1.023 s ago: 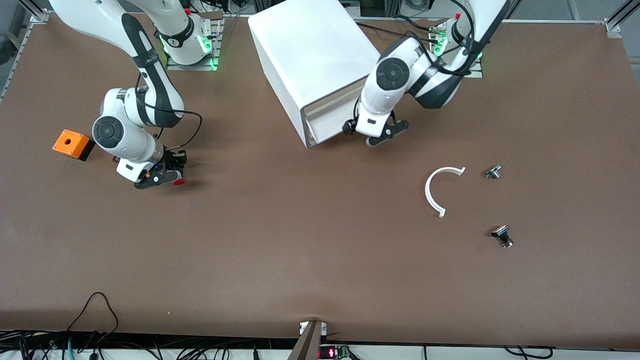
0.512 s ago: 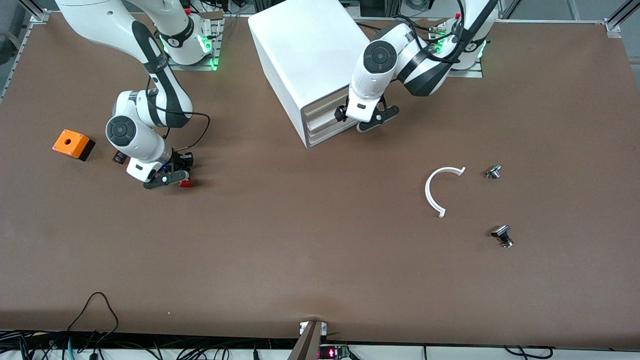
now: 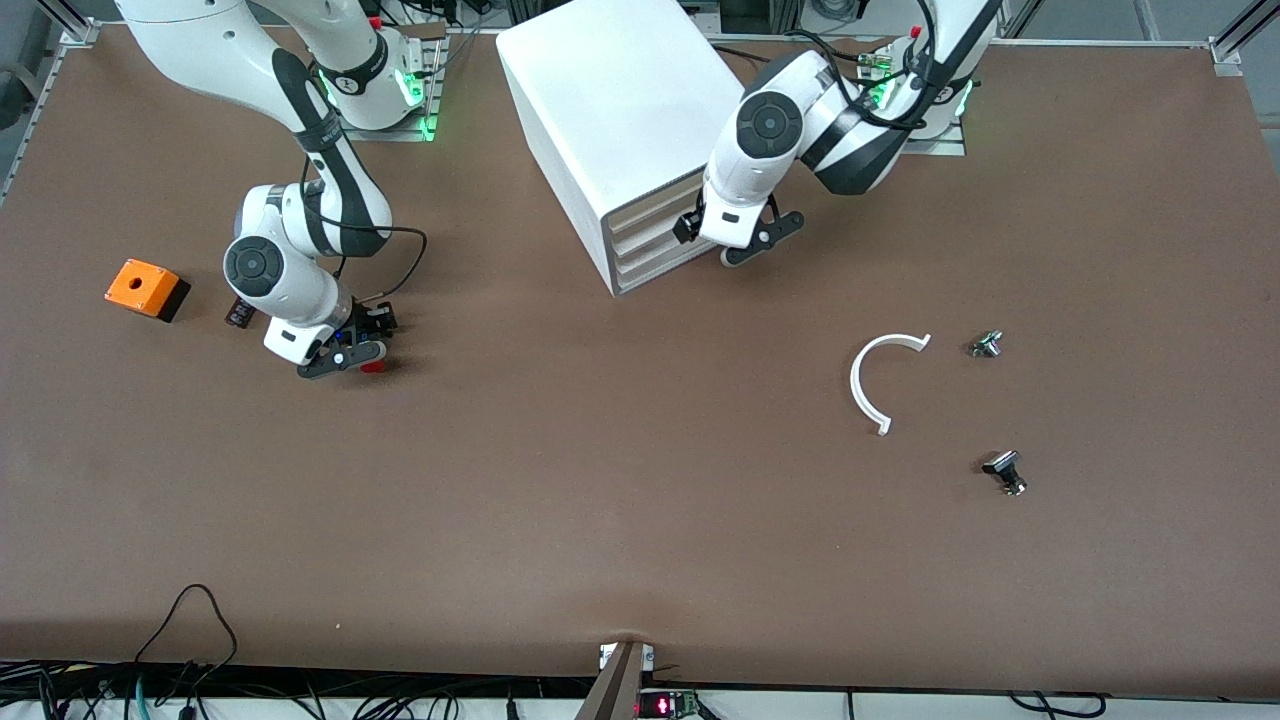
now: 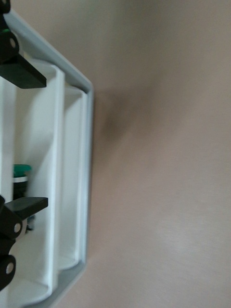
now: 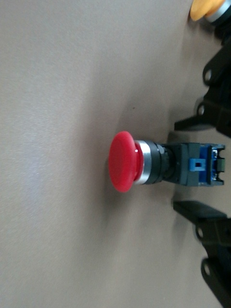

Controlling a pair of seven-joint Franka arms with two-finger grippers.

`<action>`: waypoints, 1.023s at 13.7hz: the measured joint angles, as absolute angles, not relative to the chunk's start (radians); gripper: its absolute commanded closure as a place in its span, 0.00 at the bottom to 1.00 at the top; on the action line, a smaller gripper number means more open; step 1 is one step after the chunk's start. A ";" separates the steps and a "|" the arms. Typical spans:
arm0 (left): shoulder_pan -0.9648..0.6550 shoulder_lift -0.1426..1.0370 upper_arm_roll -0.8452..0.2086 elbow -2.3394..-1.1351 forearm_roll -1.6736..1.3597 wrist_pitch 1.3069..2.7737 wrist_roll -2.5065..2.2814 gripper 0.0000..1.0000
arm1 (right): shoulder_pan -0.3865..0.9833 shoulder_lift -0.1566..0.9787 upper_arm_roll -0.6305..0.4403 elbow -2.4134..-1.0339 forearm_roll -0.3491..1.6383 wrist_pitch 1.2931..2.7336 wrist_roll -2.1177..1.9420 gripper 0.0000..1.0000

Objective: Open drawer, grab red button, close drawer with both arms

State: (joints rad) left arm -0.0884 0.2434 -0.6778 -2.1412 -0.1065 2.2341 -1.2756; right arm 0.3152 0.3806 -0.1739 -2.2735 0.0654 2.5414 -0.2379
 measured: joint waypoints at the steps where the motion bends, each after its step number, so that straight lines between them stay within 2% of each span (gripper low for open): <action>1: -0.054 0.234 -0.670 -2.134 -0.106 2.234 -1.227 0.00 | 0.315 0.367 -0.173 -2.253 0.065 2.497 -0.238 0.00; 4: 0.016 0.197 -0.567 -2.093 -0.106 2.217 -1.013 0.00 | 0.316 0.318 -0.172 -2.127 0.065 2.273 -0.238 0.00; 8: 0.034 0.140 -0.368 -1.956 -0.106 1.984 -0.661 0.00 | 0.316 0.286 -0.172 -1.862 0.065 1.948 -0.238 0.00; 11: 0.040 0.076 -0.227 -1.868 -0.106 1.817 -0.392 0.00 | 0.315 0.285 -0.174 -1.731 0.065 1.838 -0.238 0.00; 14: 0.059 0.020 -0.133 -1.806 -0.047 1.755 -0.143 0.00 | 0.312 0.286 -0.183 -1.656 0.065 1.784 -0.238 0.00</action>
State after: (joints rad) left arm 0.0591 0.0199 -0.1334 -1.8056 -0.0474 1.7551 -0.1429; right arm 0.3123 0.2856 -0.1825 -1.6560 0.0654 1.7843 -0.2379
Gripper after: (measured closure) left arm 0.000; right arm 0.000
